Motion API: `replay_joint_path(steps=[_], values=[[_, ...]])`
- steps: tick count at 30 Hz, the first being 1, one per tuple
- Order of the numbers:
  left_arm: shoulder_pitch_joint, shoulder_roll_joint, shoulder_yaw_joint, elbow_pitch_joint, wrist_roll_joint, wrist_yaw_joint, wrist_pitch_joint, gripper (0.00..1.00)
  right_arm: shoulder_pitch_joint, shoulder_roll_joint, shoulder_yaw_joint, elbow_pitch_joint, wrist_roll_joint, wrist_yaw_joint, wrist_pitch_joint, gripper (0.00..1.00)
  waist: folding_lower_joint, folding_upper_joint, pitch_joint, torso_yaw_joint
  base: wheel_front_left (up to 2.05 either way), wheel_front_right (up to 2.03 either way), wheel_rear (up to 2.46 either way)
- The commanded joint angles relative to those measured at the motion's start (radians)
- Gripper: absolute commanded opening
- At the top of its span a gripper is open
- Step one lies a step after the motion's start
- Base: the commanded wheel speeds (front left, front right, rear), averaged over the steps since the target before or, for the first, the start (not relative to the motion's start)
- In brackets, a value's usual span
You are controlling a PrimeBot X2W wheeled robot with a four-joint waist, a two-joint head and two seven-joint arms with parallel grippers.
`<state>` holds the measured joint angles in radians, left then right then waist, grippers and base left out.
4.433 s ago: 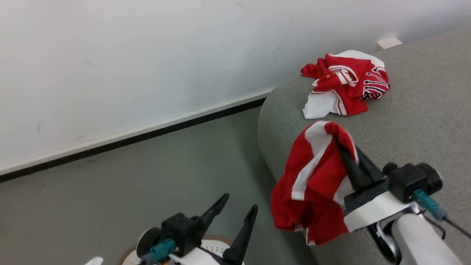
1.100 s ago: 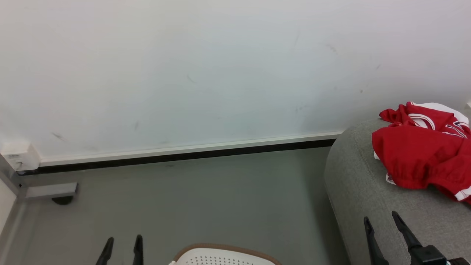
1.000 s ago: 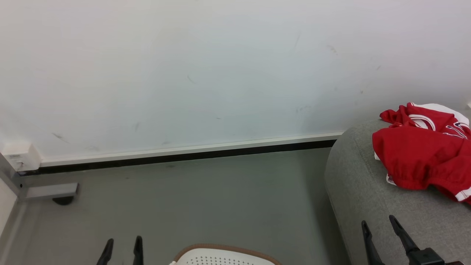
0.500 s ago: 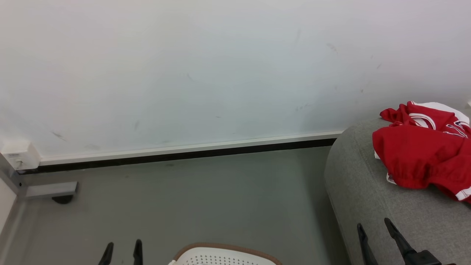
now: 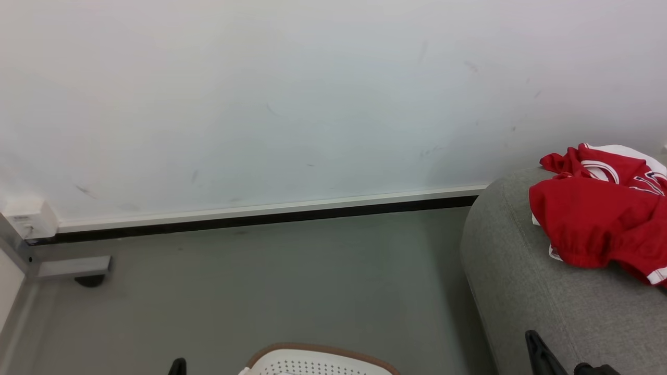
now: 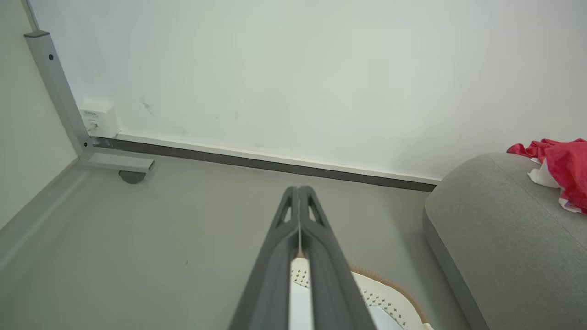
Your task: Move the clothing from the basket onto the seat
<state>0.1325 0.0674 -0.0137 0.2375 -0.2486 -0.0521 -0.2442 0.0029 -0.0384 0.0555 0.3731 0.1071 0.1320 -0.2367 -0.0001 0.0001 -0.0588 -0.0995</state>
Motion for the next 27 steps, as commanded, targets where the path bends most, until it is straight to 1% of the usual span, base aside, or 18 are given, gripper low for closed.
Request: replay_joint_path(steps=[1, 12, 27], values=[[-0.024, 0.003, 0.011, -0.009, -0.05, -0.003, 0.012, 0.0, -0.023, -0.006, -0.012, -0.016, 0.054, 0.0, 0.01, 0.0, 0.0001, -0.0001, 0.001, 0.001, 0.0, 0.0, 0.0], [-0.057, 0.0, 0.026, -0.021, -0.249, -0.003, 0.062, 0.0, -0.04, -0.007, -0.034, -0.034, 0.273, 0.0, 0.059, 0.0, 0.0001, -0.0001, 0.006, 0.01, 0.0, 0.0, 0.0], [-0.092, -0.003, 0.046, -0.043, -0.482, 0.003, 0.121, 0.0, -0.062, -0.009, -0.062, -0.053, 0.529, -0.001, 0.119, 0.0, 0.0001, -0.0001, 0.013, 0.022, 0.0, 0.0, 0.0]])
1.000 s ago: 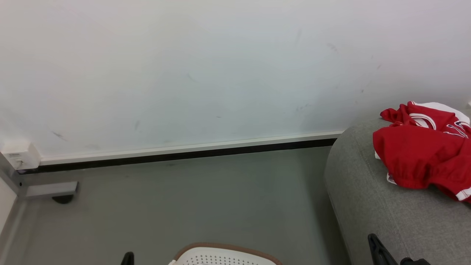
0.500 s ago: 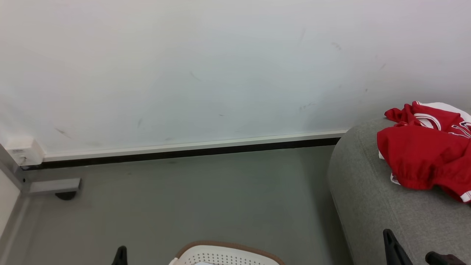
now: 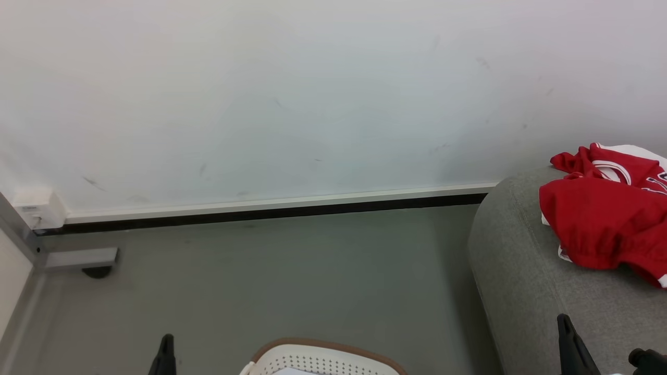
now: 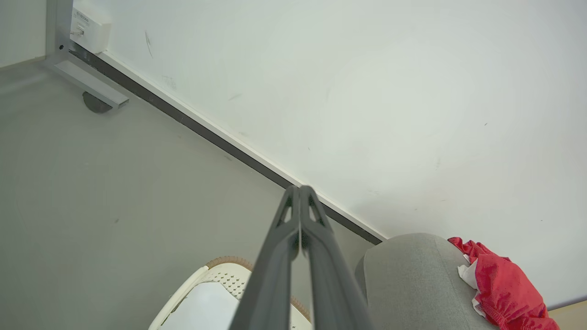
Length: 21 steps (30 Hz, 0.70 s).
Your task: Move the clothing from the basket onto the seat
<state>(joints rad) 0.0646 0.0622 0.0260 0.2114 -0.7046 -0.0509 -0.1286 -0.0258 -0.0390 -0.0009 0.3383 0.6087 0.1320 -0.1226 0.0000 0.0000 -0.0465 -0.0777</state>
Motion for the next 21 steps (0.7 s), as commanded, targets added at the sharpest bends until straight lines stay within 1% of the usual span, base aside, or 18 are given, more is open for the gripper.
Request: replay_joint_path(steps=[1, 21], values=[[-0.026, 0.002, 0.008, -0.018, -0.041, 0.002, 0.009, 0.0, -0.034, -0.009, -0.007, -0.019, 0.043, -0.001, 0.009, 0.0, 0.0, 0.0, 0.001, 0.001, 0.0, 0.0, 0.0], [-0.069, -0.002, 0.032, -0.032, -0.296, 0.005, 0.078, 0.0, -0.058, -0.014, -0.037, -0.038, 0.326, -0.001, 0.074, 0.0, 0.0, 0.0, 0.01, 0.018, 0.0, 0.0, 0.0]])
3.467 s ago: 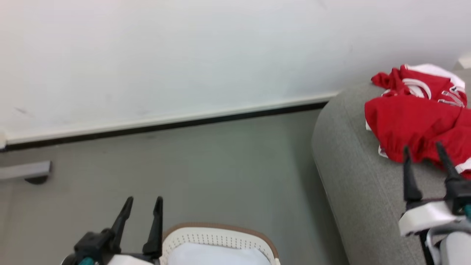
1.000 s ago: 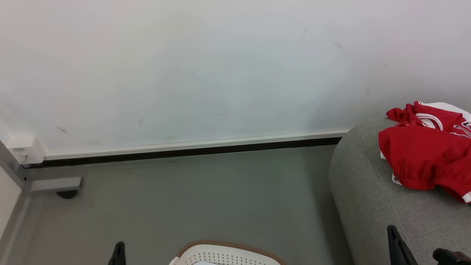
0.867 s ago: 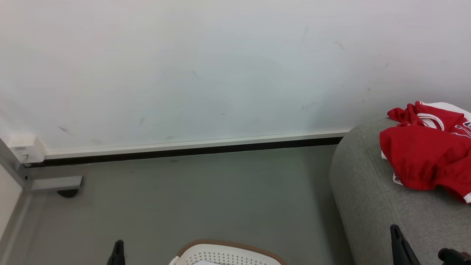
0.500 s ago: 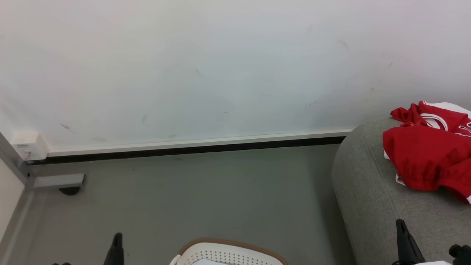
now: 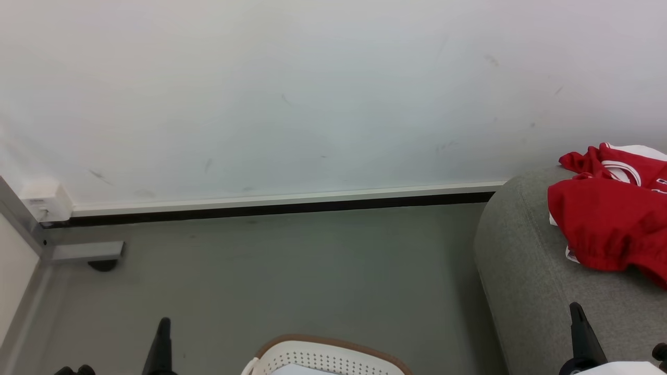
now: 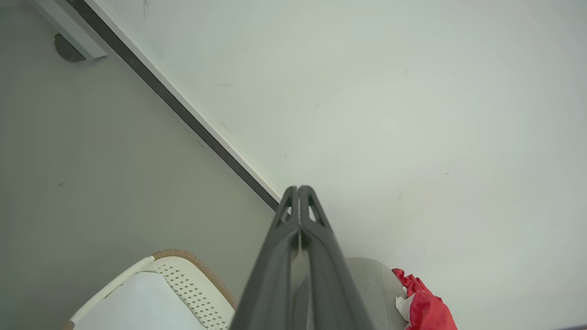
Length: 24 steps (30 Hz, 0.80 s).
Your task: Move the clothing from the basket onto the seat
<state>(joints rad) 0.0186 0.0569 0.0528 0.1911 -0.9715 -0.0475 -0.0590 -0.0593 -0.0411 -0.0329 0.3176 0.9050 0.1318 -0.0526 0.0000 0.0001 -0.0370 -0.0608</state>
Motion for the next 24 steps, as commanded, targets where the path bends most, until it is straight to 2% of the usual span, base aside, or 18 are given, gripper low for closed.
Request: replay_joint_path(steps=[1, 24], values=[[-0.026, 0.004, 0.006, -0.013, -0.04, 0.001, 0.011, 0.0, -0.025, -0.012, -0.006, -0.018, 0.042, -0.001, 0.007, 0.0, 0.0, -0.0001, 0.001, 0.002, 0.0, 0.0, 0.0], [-0.064, 0.0, 0.029, -0.024, -0.264, 0.002, 0.072, 0.0, -0.047, -0.017, -0.029, -0.033, 0.296, -0.001, 0.063, 0.0, 0.0, -0.0001, 0.011, 0.019, 0.0, 0.0, 0.0]])
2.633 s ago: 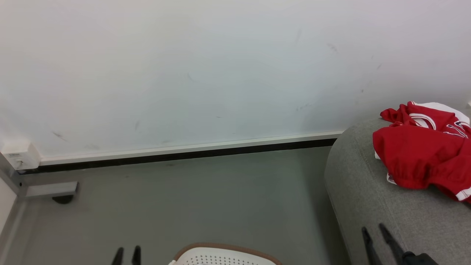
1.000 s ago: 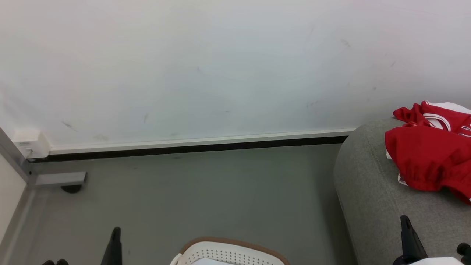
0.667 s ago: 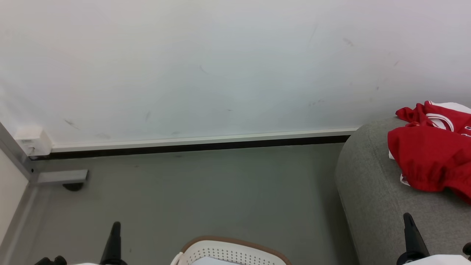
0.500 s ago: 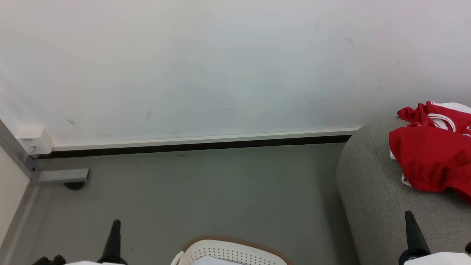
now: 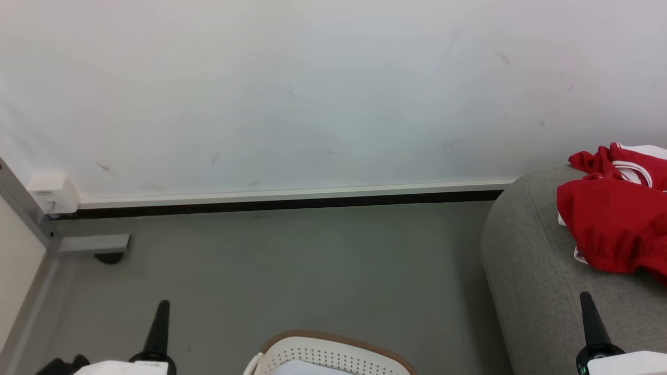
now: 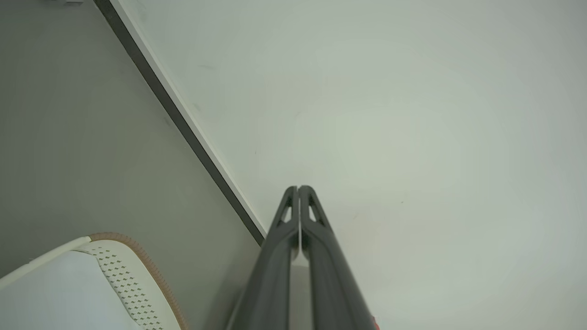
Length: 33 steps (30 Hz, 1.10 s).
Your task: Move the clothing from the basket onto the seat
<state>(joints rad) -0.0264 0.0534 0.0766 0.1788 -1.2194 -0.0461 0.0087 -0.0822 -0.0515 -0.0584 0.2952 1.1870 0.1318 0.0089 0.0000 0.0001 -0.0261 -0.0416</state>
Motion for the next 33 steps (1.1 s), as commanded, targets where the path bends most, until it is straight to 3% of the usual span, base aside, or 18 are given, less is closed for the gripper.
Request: replay_joint_path(steps=[1, 33], values=[[-0.021, 0.004, 0.006, -0.012, -0.026, 0.001, 0.007, 0.0, -0.025, -0.007, -0.004, -0.011, 0.025, -0.001, 0.003, 0.0, 0.0, -0.0001, 0.0, 0.001, 0.0, 0.0, 0.0], [-0.064, 0.0, 0.032, -0.021, -0.286, 0.001, 0.078, 0.0, -0.044, -0.021, -0.023, -0.029, 0.323, -0.002, 0.061, 0.0, 0.0, -0.0001, 0.015, 0.027, 0.0, 0.0, 0.0]])
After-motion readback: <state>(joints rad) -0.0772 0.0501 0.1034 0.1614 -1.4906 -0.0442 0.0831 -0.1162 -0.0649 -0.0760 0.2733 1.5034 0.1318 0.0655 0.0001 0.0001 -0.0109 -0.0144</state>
